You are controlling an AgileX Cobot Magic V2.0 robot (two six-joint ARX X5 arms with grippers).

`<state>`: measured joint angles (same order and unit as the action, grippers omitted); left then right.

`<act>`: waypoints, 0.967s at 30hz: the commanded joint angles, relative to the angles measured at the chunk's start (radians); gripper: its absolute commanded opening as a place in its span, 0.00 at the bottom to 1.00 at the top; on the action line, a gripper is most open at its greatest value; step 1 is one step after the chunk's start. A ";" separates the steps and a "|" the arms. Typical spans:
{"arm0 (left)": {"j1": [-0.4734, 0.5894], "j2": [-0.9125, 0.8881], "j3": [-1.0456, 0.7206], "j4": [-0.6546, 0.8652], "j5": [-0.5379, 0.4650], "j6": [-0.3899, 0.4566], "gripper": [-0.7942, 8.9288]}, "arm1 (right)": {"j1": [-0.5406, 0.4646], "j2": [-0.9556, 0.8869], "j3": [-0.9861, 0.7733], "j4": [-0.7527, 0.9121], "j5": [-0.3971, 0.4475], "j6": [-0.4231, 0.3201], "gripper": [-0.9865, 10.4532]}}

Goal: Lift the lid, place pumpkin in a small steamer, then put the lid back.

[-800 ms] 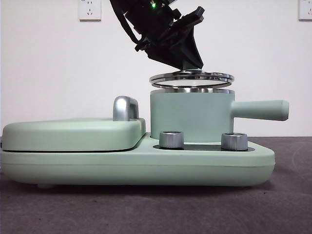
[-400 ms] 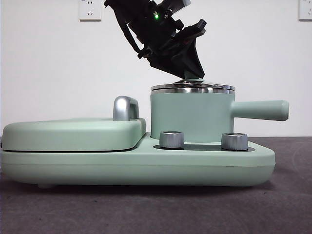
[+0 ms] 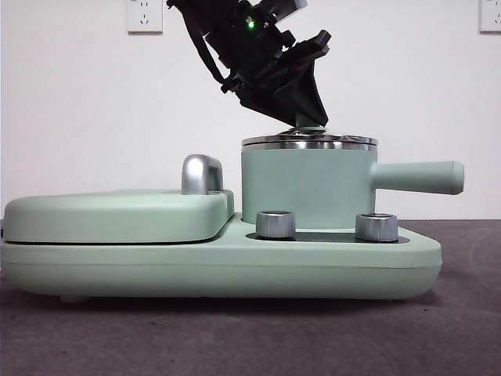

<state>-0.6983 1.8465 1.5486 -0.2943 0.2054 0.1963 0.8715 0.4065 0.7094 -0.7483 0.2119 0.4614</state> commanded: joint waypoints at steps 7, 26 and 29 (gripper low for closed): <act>-0.016 0.024 0.015 0.030 0.005 -0.018 0.41 | 0.011 0.003 0.001 -0.002 0.003 0.011 0.56; -0.013 -0.389 0.021 -0.417 0.005 -0.079 0.52 | 0.012 0.003 0.001 -0.042 -0.003 -0.025 0.56; -0.014 -0.486 0.020 -0.472 0.005 -0.130 0.52 | 0.012 0.003 0.001 -0.042 -0.018 -0.024 0.56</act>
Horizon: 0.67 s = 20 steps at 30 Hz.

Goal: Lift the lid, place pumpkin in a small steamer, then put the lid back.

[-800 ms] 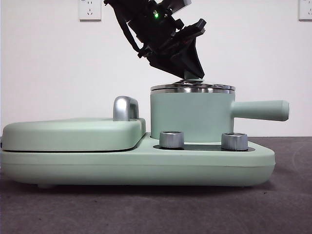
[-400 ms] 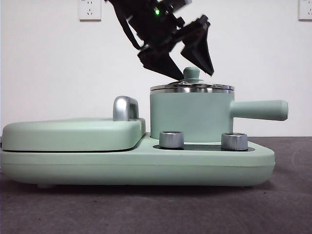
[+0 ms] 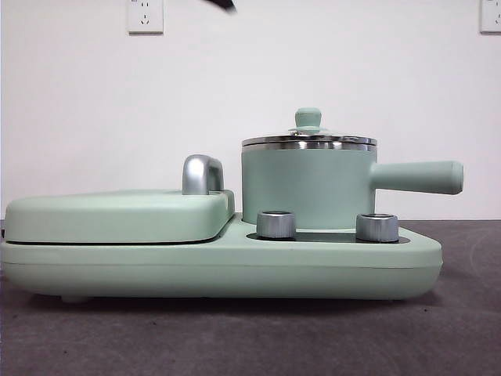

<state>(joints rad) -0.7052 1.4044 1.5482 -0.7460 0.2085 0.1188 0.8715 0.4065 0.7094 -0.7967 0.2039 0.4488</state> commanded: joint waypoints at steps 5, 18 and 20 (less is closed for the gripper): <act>-0.007 -0.182 -0.012 -0.155 0.002 -0.094 0.52 | 0.012 0.003 0.001 0.012 -0.063 -0.011 0.56; -0.007 -0.663 -0.594 -0.025 -0.032 -0.381 0.52 | 0.012 0.003 0.001 0.021 -0.129 -0.016 0.56; -0.007 -0.750 -0.683 0.004 -0.079 -0.429 0.52 | 0.012 0.003 0.001 0.029 -0.130 -0.016 0.56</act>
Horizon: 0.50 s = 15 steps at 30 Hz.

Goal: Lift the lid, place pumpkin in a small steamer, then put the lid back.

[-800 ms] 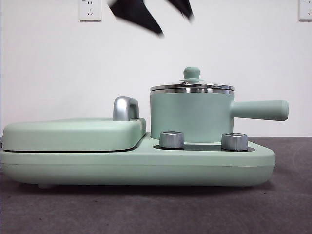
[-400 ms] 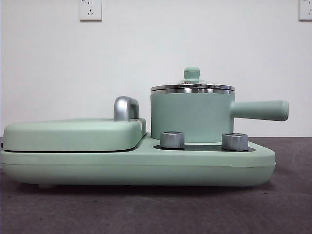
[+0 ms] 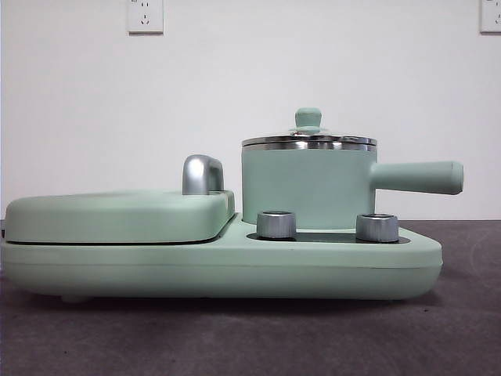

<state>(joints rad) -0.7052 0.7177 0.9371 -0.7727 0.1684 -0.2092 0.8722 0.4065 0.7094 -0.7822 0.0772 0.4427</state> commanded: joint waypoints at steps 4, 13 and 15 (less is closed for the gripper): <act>-0.007 -0.198 -0.171 0.047 -0.112 -0.164 0.52 | 0.011 0.003 0.001 0.043 -0.028 -0.014 0.56; -0.007 -0.310 -0.188 0.010 -0.127 -0.185 0.09 | 0.011 0.003 0.001 0.054 -0.084 -0.038 0.12; -0.007 -0.313 -0.188 -0.005 -0.125 -0.207 0.09 | 0.011 0.003 0.001 0.055 -0.083 -0.038 0.12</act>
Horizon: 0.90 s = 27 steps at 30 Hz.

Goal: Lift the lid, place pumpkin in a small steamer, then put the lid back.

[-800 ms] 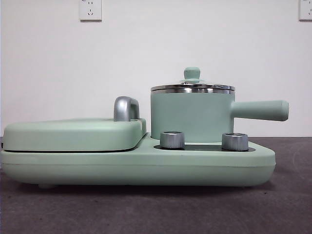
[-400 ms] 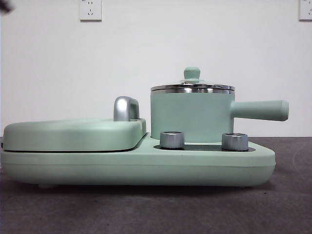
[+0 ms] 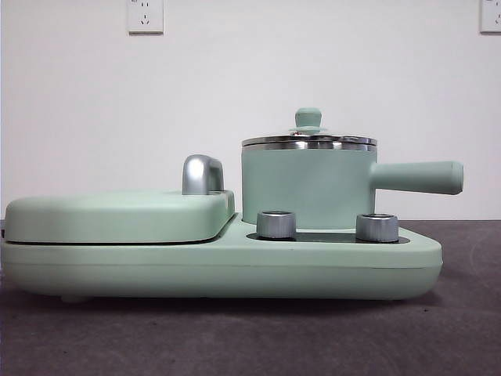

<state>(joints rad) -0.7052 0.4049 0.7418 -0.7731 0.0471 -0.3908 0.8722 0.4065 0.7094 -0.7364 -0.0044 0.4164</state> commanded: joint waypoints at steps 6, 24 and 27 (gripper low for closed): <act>-0.008 -0.001 0.007 -0.012 -0.003 -0.021 0.09 | 0.011 0.003 0.001 0.009 0.007 -0.012 0.12; 0.158 -0.139 -0.018 -0.011 -0.003 -0.021 0.09 | 0.011 0.003 0.001 0.010 0.005 -0.012 0.12; 0.286 -0.181 -0.053 0.003 -0.003 -0.021 0.09 | 0.011 0.003 0.001 0.010 0.005 -0.012 0.12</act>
<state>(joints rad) -0.4461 0.2276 0.6926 -0.7803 0.0479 -0.4084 0.8722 0.4065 0.7094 -0.7361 -0.0002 0.4152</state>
